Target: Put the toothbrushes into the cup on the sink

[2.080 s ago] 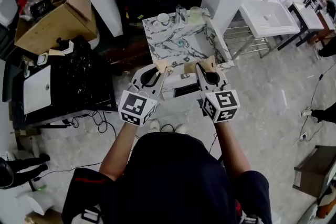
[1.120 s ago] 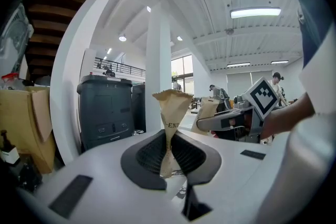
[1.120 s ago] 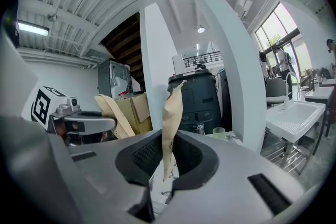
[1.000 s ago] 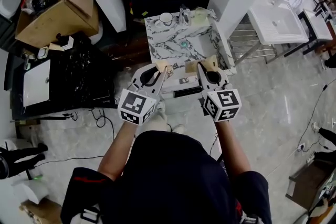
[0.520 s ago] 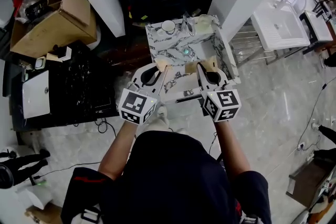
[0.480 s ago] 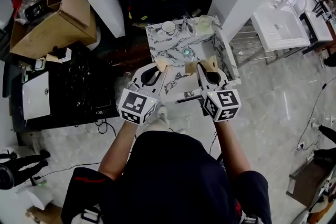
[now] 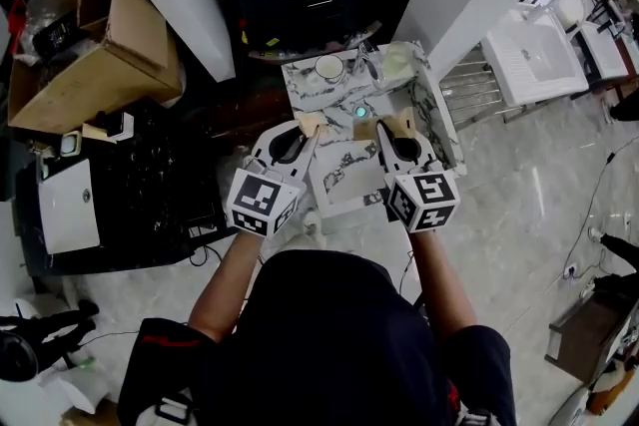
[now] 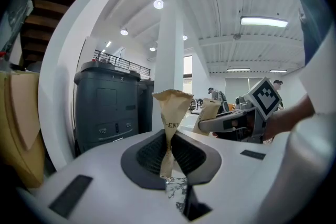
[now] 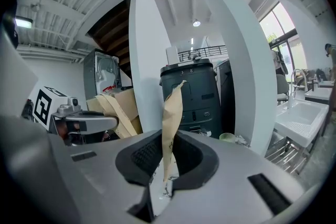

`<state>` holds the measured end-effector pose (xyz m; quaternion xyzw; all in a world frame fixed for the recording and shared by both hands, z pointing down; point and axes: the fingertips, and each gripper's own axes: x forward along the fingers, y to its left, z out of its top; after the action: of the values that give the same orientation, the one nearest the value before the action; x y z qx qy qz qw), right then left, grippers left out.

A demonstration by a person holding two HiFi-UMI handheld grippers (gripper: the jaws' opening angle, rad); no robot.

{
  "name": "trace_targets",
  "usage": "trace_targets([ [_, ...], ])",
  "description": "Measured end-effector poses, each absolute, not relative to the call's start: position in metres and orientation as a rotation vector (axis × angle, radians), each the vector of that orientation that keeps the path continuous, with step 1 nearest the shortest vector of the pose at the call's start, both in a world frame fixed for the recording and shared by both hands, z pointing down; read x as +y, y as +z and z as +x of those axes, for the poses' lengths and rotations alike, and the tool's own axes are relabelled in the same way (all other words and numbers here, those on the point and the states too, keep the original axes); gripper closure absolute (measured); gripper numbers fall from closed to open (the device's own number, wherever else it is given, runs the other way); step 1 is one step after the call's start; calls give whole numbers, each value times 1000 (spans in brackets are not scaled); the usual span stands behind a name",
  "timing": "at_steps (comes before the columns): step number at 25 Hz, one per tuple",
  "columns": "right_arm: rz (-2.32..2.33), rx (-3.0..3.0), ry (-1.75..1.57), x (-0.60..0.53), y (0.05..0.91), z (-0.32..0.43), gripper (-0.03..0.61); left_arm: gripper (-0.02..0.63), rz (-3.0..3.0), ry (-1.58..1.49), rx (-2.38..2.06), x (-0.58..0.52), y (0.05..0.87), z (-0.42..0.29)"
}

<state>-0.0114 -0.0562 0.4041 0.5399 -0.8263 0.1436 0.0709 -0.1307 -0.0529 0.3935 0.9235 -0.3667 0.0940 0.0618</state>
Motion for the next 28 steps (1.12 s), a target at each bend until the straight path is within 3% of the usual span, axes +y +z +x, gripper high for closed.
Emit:
trace_targets([
  [13,1654,-2411,456,-87,424,-32,517,575,2772,284,-1032,-89,416,-152],
  [28,1595,-2417,487,-128,438,-8,517,575,2755,297,-1101,-142,420,-129],
])
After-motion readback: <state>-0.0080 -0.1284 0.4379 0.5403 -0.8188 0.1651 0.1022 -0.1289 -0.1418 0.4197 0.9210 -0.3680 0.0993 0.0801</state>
